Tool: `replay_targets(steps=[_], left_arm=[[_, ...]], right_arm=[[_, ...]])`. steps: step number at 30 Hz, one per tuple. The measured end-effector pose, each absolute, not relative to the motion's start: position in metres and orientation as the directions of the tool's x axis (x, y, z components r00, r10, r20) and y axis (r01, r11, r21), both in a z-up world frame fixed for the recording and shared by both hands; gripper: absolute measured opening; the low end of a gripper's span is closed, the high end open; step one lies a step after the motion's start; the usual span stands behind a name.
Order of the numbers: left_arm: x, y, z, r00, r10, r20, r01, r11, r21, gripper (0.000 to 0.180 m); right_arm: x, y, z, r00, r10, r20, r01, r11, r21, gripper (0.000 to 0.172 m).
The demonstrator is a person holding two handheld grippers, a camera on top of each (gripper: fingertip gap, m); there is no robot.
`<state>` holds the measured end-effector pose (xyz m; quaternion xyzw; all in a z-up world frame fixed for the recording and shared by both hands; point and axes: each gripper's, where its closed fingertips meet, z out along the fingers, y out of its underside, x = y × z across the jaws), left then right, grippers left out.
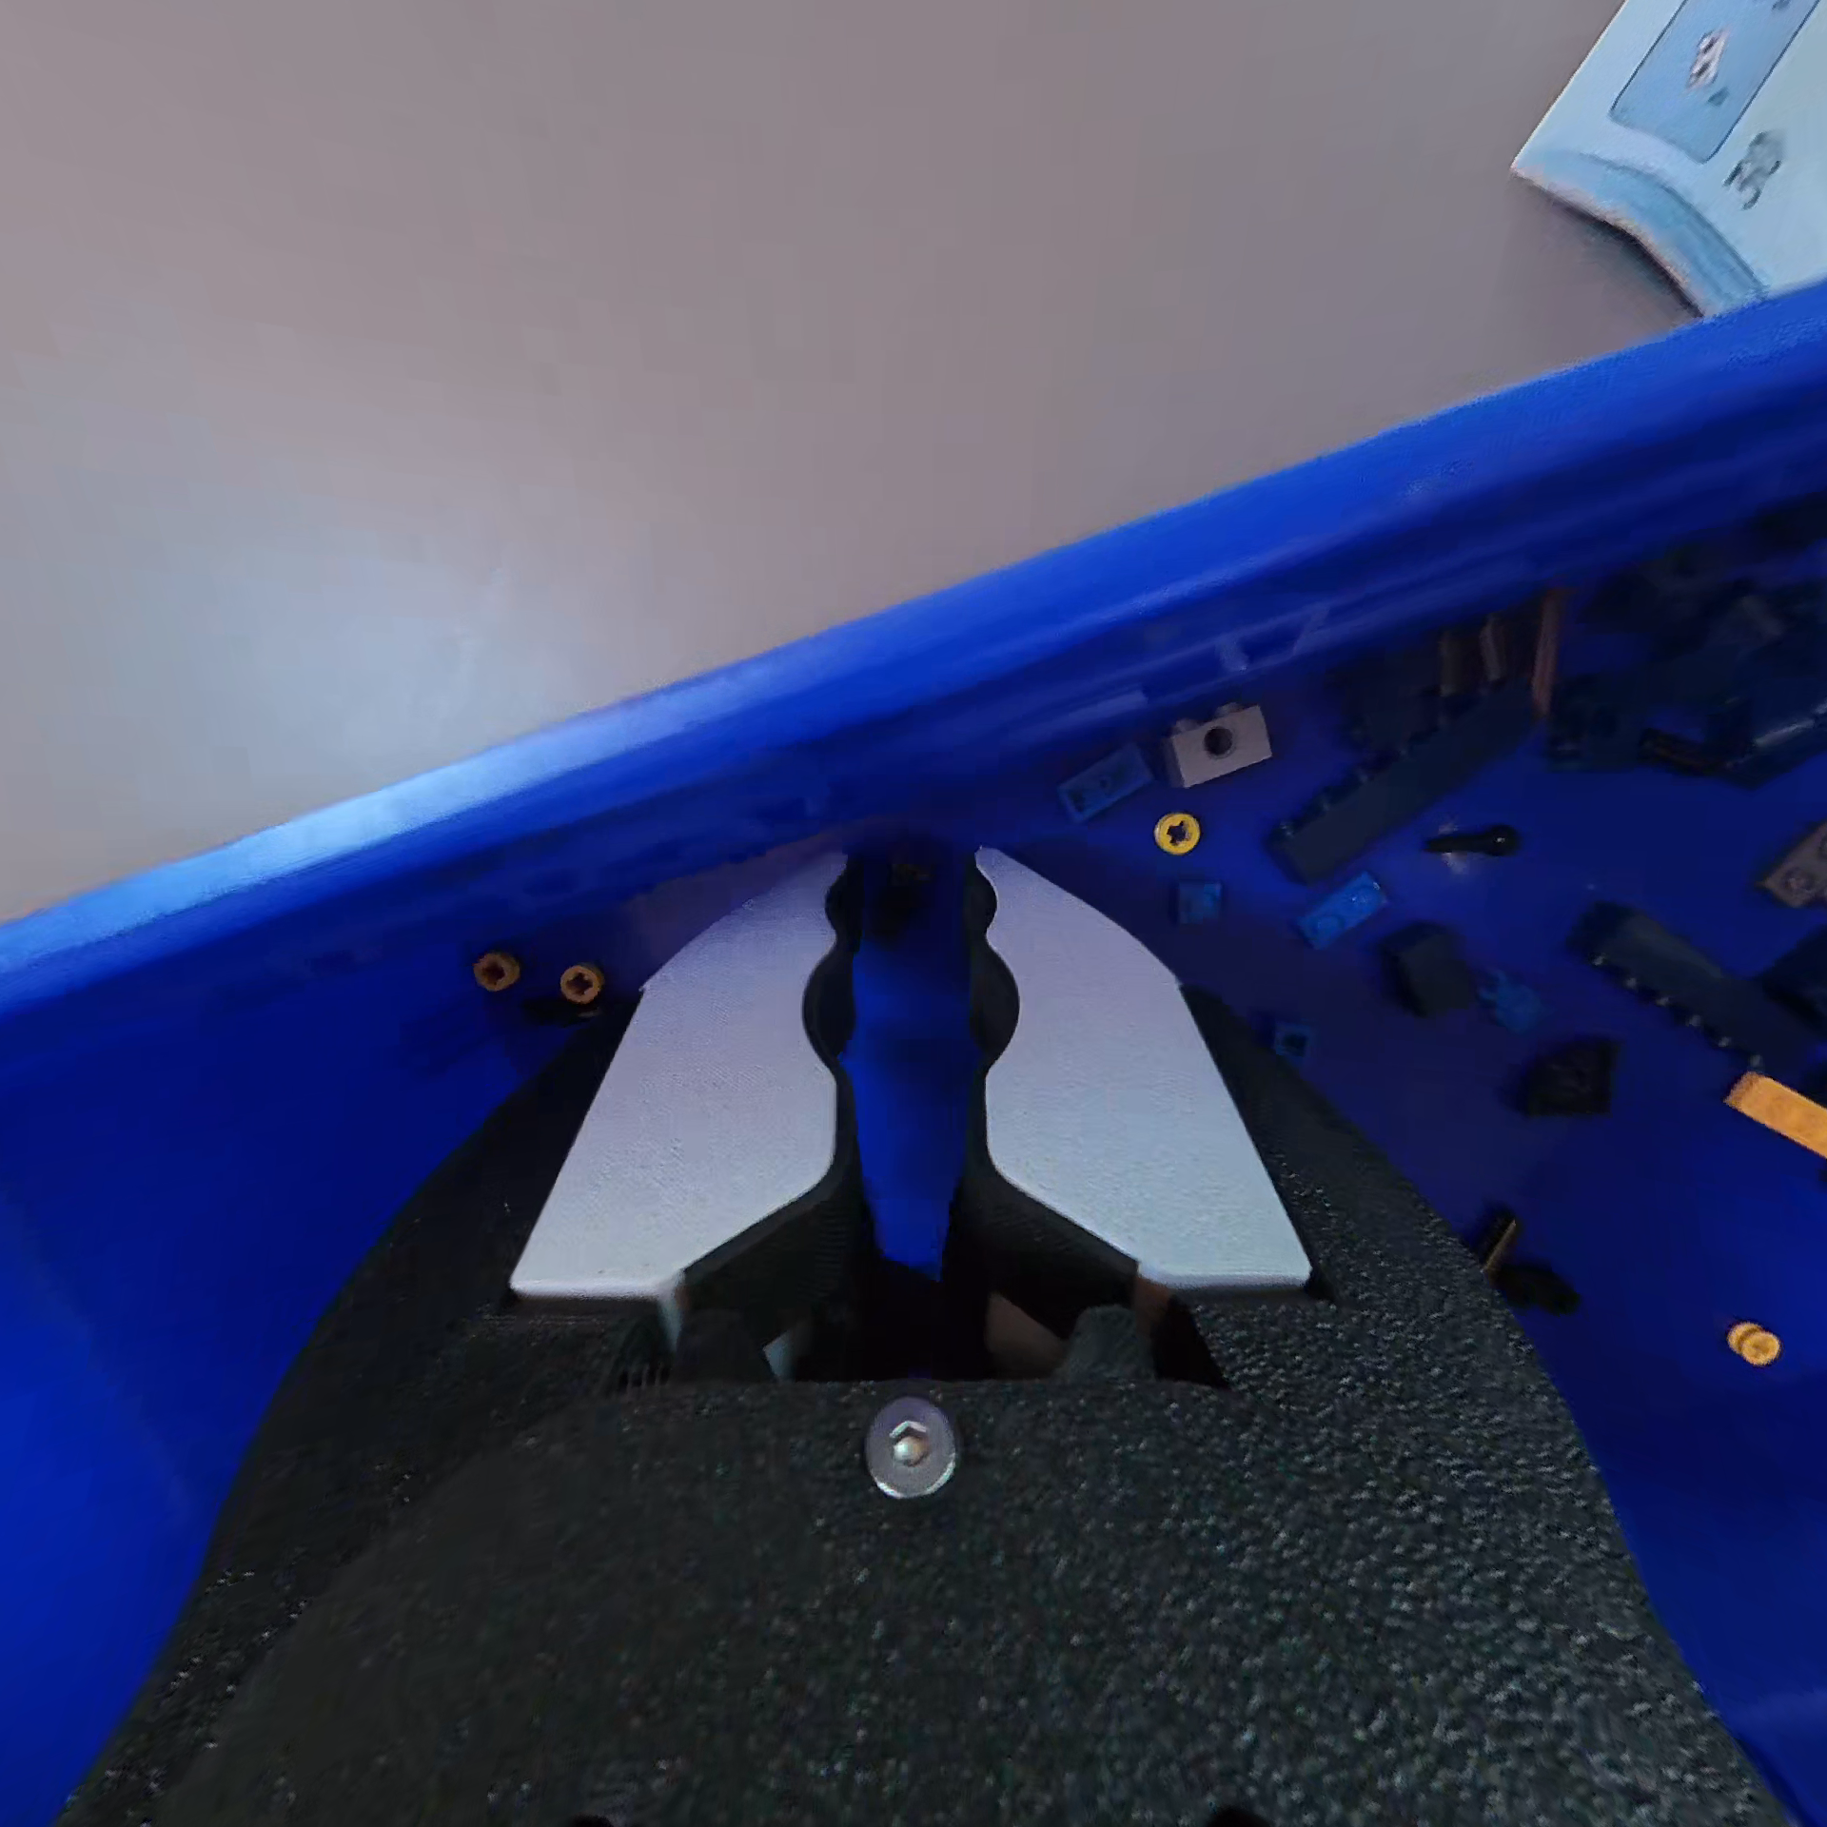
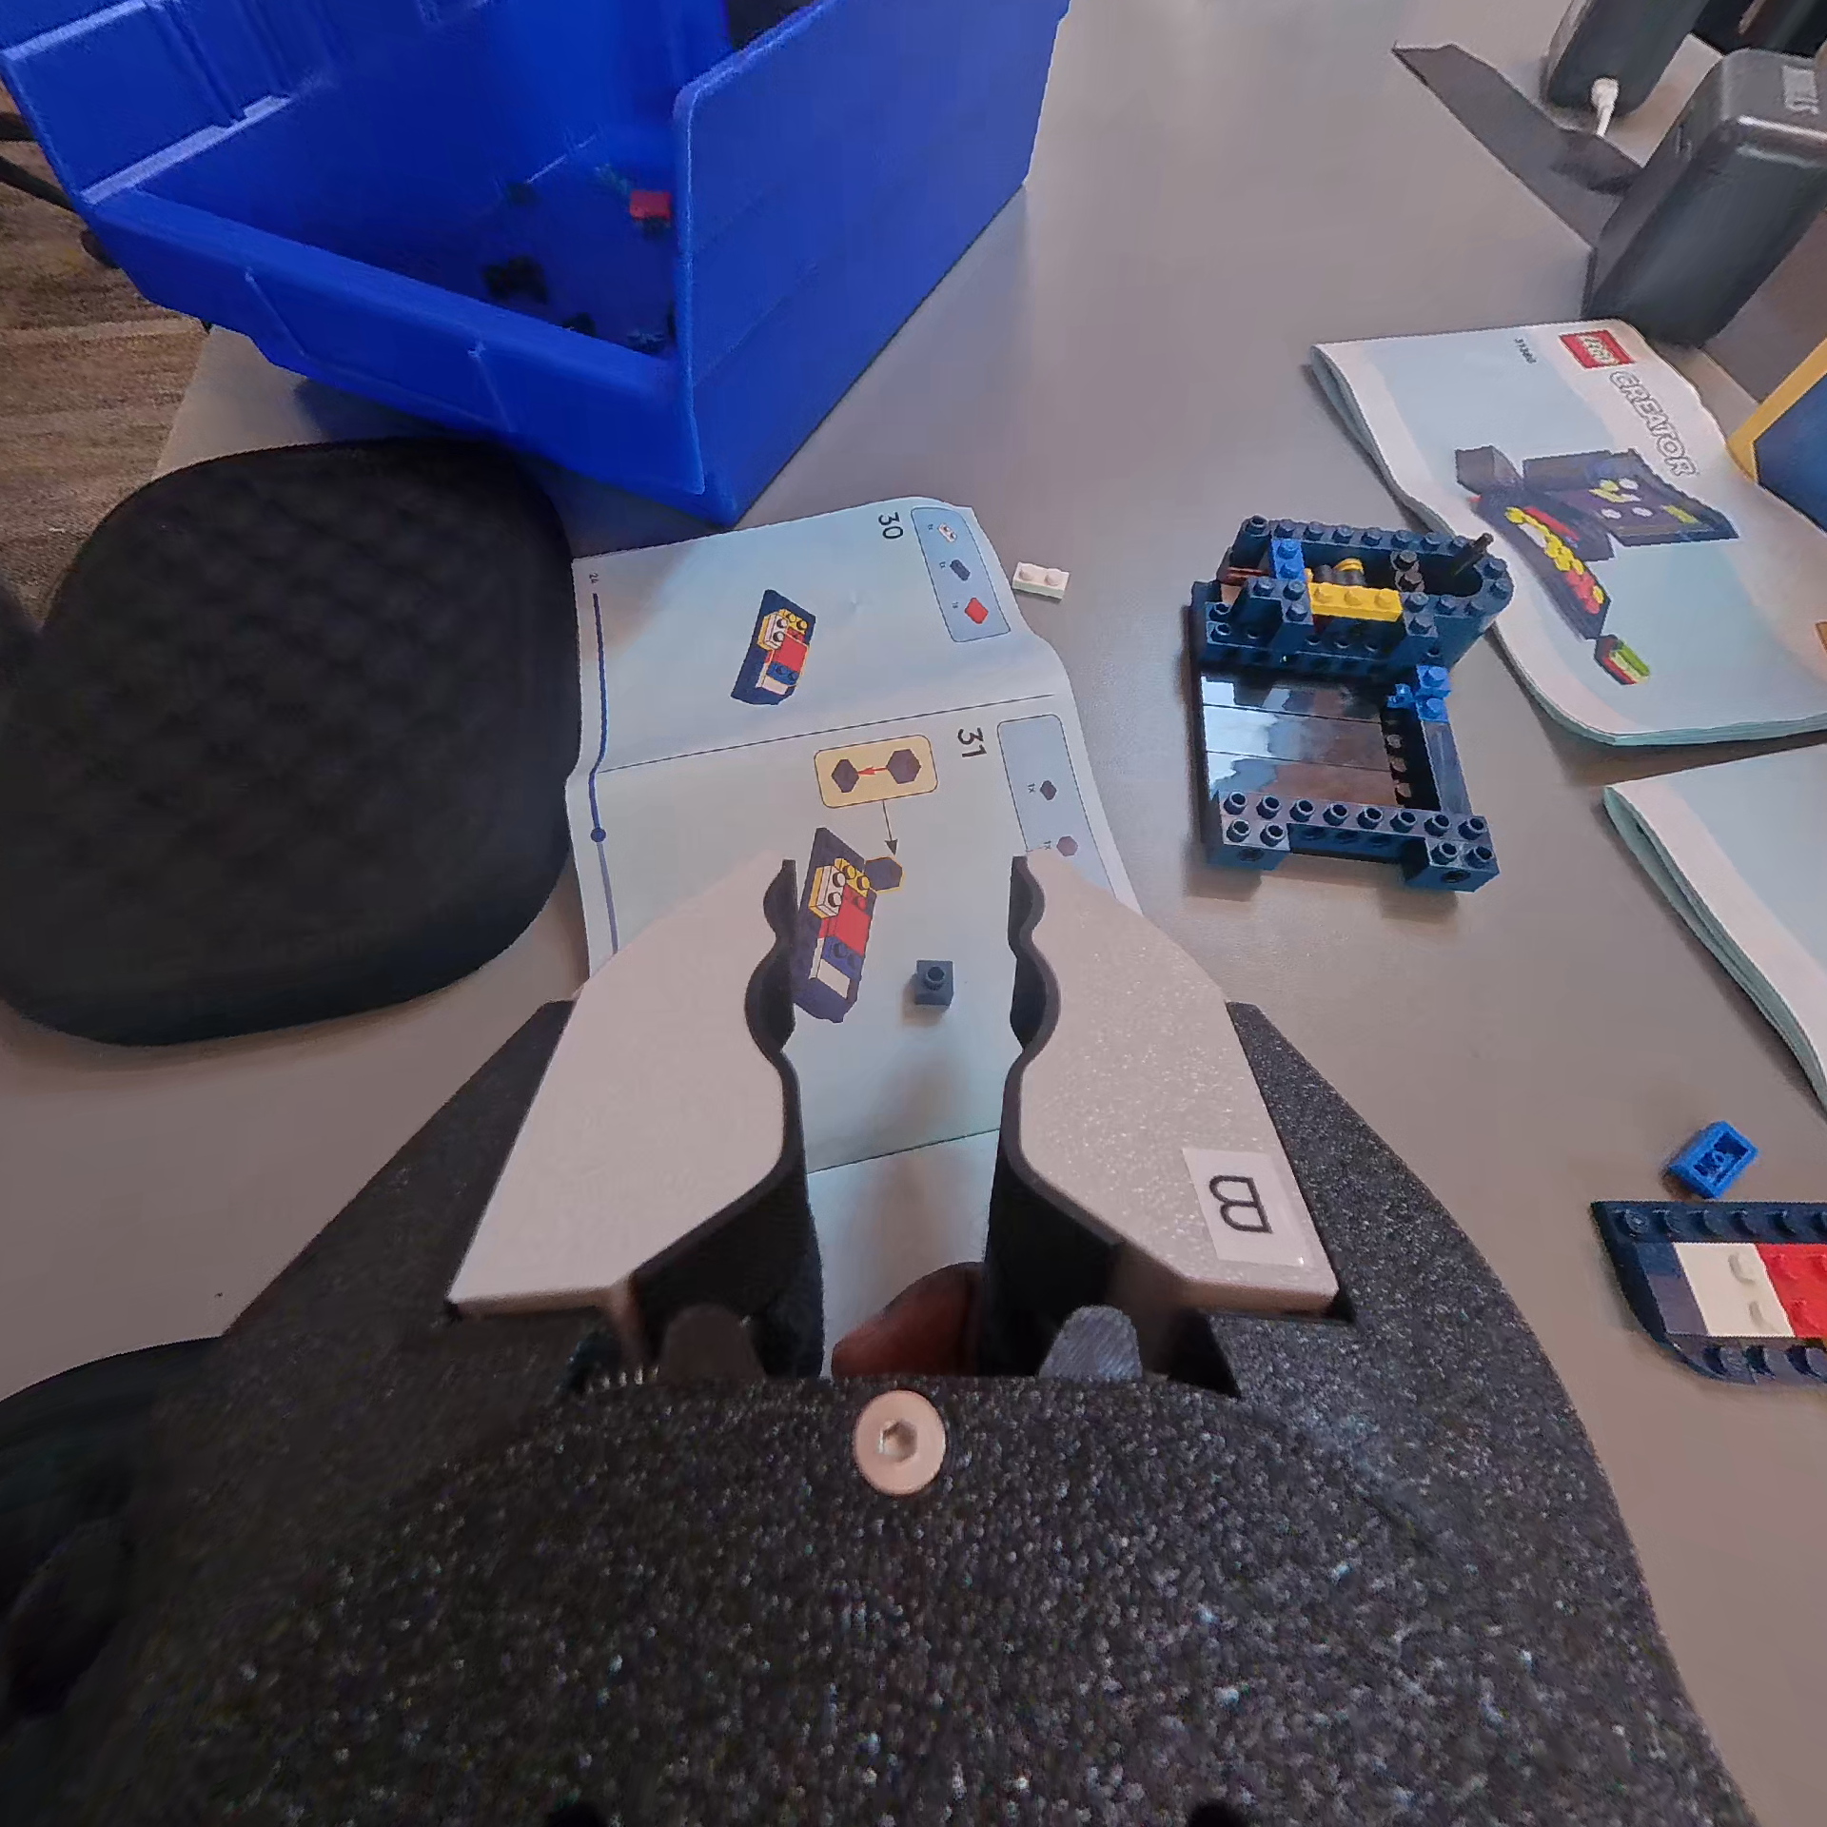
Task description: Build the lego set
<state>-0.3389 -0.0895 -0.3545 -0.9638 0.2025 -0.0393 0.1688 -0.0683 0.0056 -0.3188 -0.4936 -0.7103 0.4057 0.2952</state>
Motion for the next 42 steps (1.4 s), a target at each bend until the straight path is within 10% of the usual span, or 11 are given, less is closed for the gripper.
replay_targets(steps=[6,12,15,23,42], left_arm=[[-0.345,-0.090,-0.341,0.944,-0.330,-0.030,-0.321,-0.886,-0.335,0.009],[-0.249,-0.066,-0.165,0.852,-0.307,0.425,0.344,-0.284,-0.895,0.008],[-0.185,-0.089,-0.103,0.561,-0.527,0.638,0.726,-0.057,-0.685,0.007],[-0.064,-0.077,-0.131,0.080,-0.630,0.773,0.867,-0.339,-0.366,0.008],[-0.020,-0.047,-0.180,0.056,-0.541,0.839,0.813,-0.463,-0.352,0.007]], right_arm=[[-0.068,0.006,-0.319,-0.336,0.942,0.024,0.462,0.187,-0.867,0.041],[-0.070,-0.003,-0.292,-0.366,0.925,0.104,0.308,0.226,-0.924,0.039],[-0.068,-0.014,-0.256,-0.353,0.906,0.235,0.070,0.276,-0.959,0.036],[-0.034,-0.053,-0.182,-0.372,0.865,0.338,-0.381,0.189,-0.905,0.019],[-0.031,-0.067,-0.173,-0.237,0.817,0.525,-0.430,0.397,-0.811,0.011]])
